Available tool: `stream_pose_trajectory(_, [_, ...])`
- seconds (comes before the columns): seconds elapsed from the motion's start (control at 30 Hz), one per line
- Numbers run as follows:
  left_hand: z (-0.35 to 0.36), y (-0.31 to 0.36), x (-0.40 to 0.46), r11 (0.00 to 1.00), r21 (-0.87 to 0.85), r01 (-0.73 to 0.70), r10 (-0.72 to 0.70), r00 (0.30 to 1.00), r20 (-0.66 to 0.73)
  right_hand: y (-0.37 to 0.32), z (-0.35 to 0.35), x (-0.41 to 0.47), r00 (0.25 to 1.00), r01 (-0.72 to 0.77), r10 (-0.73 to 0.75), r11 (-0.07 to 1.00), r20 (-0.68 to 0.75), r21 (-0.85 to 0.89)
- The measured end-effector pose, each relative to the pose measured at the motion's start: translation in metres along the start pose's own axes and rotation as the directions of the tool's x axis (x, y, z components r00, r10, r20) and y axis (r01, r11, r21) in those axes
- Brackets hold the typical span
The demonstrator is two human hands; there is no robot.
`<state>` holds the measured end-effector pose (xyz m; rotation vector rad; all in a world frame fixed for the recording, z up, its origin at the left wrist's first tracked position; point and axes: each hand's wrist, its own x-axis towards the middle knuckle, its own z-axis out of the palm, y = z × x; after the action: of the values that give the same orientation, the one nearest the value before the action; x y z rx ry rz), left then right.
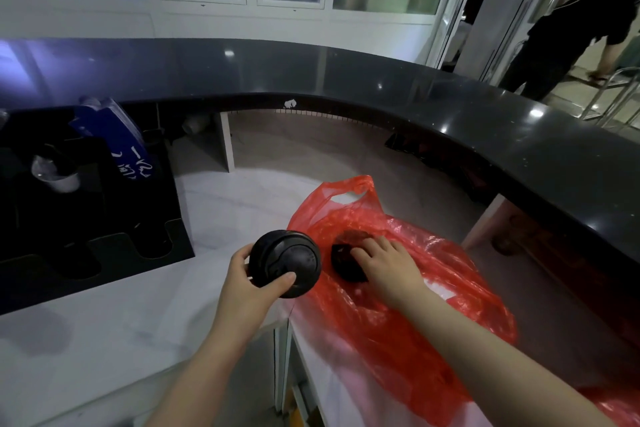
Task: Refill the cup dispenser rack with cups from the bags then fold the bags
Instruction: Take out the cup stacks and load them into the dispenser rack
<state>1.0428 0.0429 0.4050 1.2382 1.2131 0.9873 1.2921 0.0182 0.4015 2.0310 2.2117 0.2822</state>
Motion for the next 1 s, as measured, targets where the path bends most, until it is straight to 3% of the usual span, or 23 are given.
stream_pose_trajectory(0.1, [-0.003, -0.002, 0.003, 1.000, 0.008, 0.015, -0.015, 1.000, -0.018, 0.001, 0.009, 0.008, 0.995, 0.039, -0.050, 0.990, -0.082, -0.137])
stream_pose_trajectory(0.2, [-0.004, -0.005, 0.004, 1.000, 0.012, 0.024, -0.023, 0.999, -0.034, 0.004, 0.016, 0.017, 0.979, 0.064, -0.092, 0.985, -0.180, -0.158])
stream_pose_trajectory(0.3, [-0.006, -0.008, 0.005, 0.999, 0.019, 0.036, -0.035, 0.999, -0.040, 0.003, 0.015, 0.023, 0.977, 0.088, -0.115, 0.984, -0.181, -0.153])
stream_pose_trajectory(0.43, [-0.008, -0.009, 0.009, 0.998, 0.004, 0.057, -0.057, 0.997, -0.046, 0.004, 0.009, 0.027, 0.993, -0.053, 0.062, 0.995, -0.103, 0.090])
stream_pose_trajectory(0.53, [-0.007, -0.009, 0.011, 0.996, -0.042, 0.082, -0.083, 0.996, -0.028, 0.007, -0.011, 0.024, 0.969, -0.158, 0.219, 0.906, -0.114, 0.393])
stream_pose_trajectory(0.63, [-0.001, -0.007, 0.013, 0.992, -0.082, 0.092, -0.093, 0.996, -0.016, 0.010, -0.031, 0.016, 0.947, -0.163, 0.315, 0.650, -0.067, 0.742])
stream_pose_trajectory(0.73, [0.004, -0.003, 0.013, 0.988, -0.124, 0.088, -0.090, 0.996, -0.003, 0.010, -0.047, 0.008, 0.921, -0.130, 0.390, 0.333, -0.010, 0.934])
stream_pose_trajectory(0.9, [0.005, 0.009, 0.010, 0.972, -0.220, 0.081, -0.073, 0.996, 0.044, 0.010, -0.064, -0.003, 0.857, -0.072, 0.489, -0.195, 0.161, 0.978])
stream_pose_trajectory(1.0, [0.006, 0.014, 0.008, 0.969, -0.234, 0.080, -0.069, 0.996, 0.055, 0.006, -0.075, -0.009, 0.897, 0.017, 0.380, -0.539, 0.225, 0.842])
